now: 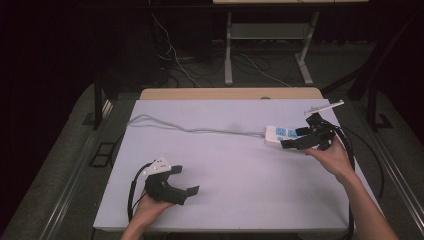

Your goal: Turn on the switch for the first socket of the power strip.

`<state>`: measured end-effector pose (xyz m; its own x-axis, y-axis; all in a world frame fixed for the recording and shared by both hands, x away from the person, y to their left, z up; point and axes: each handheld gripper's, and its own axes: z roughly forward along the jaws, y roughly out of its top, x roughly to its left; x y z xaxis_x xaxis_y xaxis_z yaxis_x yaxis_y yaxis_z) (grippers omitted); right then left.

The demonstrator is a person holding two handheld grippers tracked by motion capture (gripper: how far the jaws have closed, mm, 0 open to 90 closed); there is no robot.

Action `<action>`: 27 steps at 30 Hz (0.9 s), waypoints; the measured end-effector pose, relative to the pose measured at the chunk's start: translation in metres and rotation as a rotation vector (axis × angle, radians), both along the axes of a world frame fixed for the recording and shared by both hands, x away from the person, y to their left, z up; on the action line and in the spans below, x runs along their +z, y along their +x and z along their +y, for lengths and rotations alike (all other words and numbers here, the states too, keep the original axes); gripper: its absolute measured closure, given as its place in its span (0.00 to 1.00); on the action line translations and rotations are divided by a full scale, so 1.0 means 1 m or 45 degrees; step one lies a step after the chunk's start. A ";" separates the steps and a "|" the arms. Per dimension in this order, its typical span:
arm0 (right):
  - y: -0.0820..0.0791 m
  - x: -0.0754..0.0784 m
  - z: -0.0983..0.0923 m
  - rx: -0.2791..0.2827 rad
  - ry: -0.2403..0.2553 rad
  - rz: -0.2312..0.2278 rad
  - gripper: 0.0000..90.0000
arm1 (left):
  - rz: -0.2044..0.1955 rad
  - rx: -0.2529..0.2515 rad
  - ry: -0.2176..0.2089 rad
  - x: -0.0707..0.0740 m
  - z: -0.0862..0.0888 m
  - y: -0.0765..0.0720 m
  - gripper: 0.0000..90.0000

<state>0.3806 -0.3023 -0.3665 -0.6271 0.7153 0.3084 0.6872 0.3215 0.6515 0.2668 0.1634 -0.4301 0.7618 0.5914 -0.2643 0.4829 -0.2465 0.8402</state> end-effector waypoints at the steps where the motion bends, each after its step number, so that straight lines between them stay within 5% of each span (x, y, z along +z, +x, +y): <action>1: 0.001 -0.001 -0.001 -0.004 0.001 -0.003 0.01 | 0.000 0.000 0.000 0.000 0.000 0.000 0.00; 5: 0.006 -0.003 -0.003 -0.055 -0.005 -0.012 0.01 | 0.002 0.003 -0.002 0.000 0.001 0.001 0.00; 12: 0.017 -0.009 -0.007 -0.071 0.025 0.017 0.19 | 0.003 0.001 0.002 -0.001 0.001 0.001 0.00; 19: 0.024 -0.014 -0.011 -0.077 0.078 0.022 0.44 | 0.001 -0.003 0.004 -0.001 0.000 0.001 0.00; 27: 0.034 -0.025 -0.012 -0.088 0.056 0.058 0.80 | 0.003 -0.010 0.006 -0.001 0.000 0.002 0.00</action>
<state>0.4144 -0.3144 -0.3916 -0.5615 0.7413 0.3677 0.7360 0.2442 0.6314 0.2692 0.1635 -0.4312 0.7658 0.5868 -0.2633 0.4827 -0.2540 0.8381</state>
